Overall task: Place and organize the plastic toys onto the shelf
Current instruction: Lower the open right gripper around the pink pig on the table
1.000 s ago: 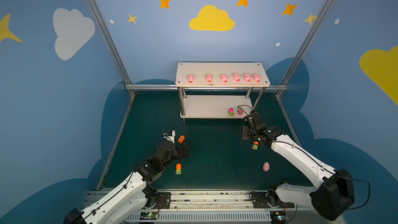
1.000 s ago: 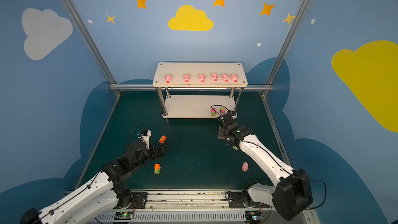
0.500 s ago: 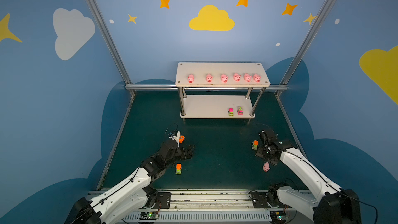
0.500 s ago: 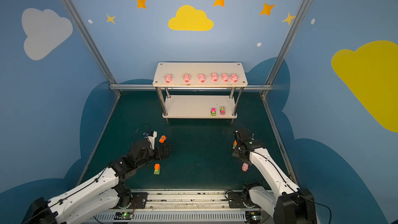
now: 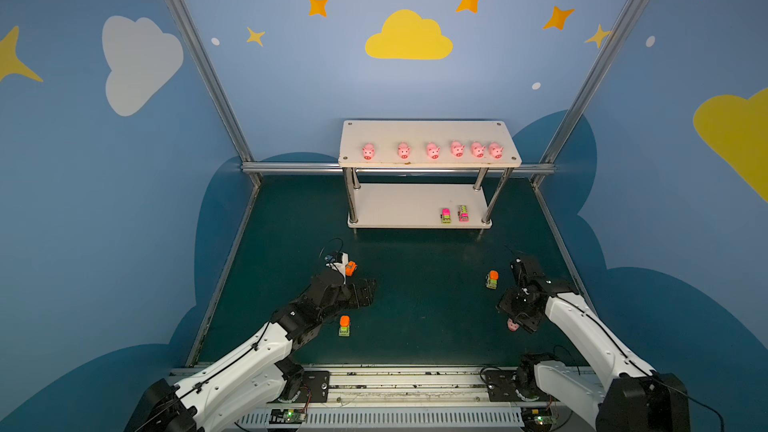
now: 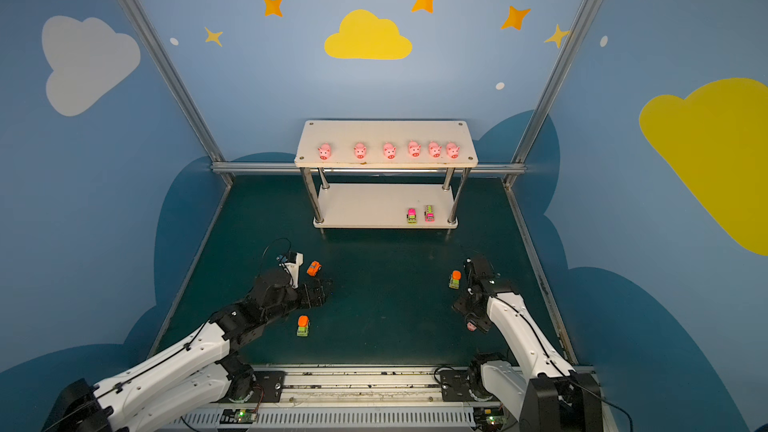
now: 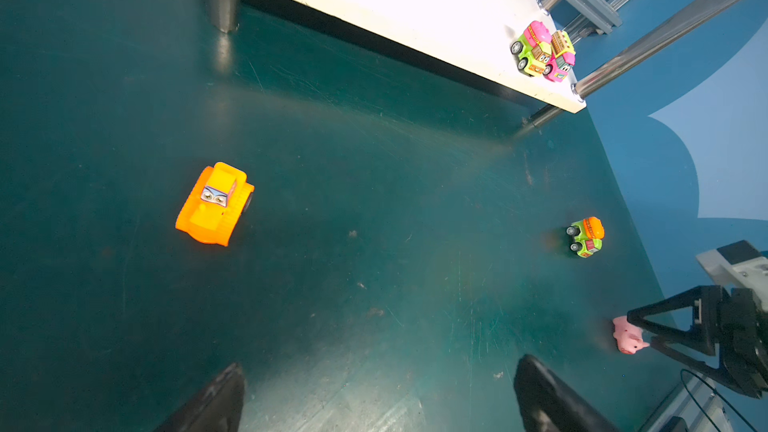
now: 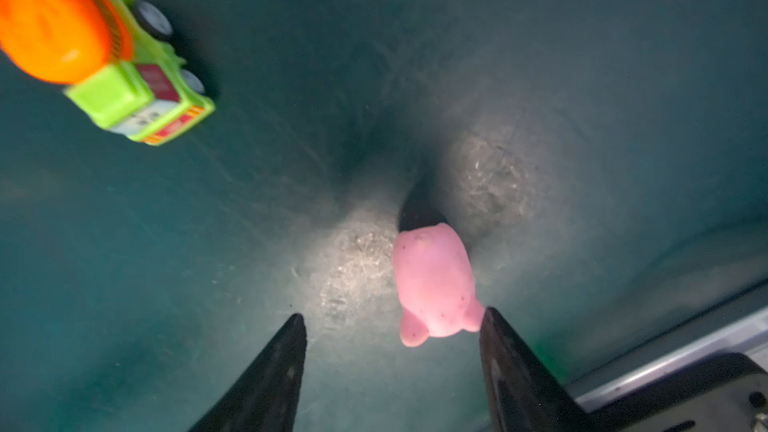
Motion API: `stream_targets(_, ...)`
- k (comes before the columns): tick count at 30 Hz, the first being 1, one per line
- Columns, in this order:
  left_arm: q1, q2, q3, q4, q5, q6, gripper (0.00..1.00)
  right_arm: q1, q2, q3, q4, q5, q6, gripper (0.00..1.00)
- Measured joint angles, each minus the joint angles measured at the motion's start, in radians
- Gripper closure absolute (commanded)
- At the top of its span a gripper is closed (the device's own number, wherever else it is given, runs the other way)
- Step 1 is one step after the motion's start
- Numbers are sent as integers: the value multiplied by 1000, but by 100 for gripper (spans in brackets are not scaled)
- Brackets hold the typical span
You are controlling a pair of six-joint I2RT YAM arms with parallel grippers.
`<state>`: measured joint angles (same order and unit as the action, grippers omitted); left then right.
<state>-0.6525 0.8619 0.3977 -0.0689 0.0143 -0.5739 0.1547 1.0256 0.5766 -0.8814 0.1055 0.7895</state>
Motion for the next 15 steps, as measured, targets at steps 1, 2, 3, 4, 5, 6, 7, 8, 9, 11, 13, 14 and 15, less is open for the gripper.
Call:
stream_targets(1,0,2,0,1,0,0,0,0,-3,0,1,-2,0,35)
stream_targets(2,0,5,0,3,0,0,0,0,-5,0,2,-3,0,35)
stream_targets(3,0,6,0,5,0,0,0,0,-8,0,2,-3,0,35)
stream_targets(4,0,8,0,6,0,0,0,0,-9,0,2,-3,0,35)
stream_targets(5,0,8,0,6,0,0,0,0,-9,0,3,-3,0,35)
stream_targets(6,0,8,0,6,0,0,0,0,-9,0,3,-3,0,35)
stream_targets(7,0,8,0,6,0,0,0,0,-9,0,3,-3,0,35)
stream_targets(8,0,8,0,6,0,0,0,0,-9,0,3,-3,0,35)
stream_targets(9,0,8,0,6,0,0,0,0,-9,0,2,-3,0,35)
stream_targets(11,0,5,0,5,0,0,0,0,-10,0,2,-2,0,35)
stream_targets(13,0,-5,-2,5,0,0,0,0,-13,0,2,-3,2,35)
stream_targets(14,0,-11,-3,5,-1,0,0,0,-17,0,2,-3,4,35)
stream_targets(15,0,-16,-4,5,-1,0,0,0,-21,0,1,-3,5,35)
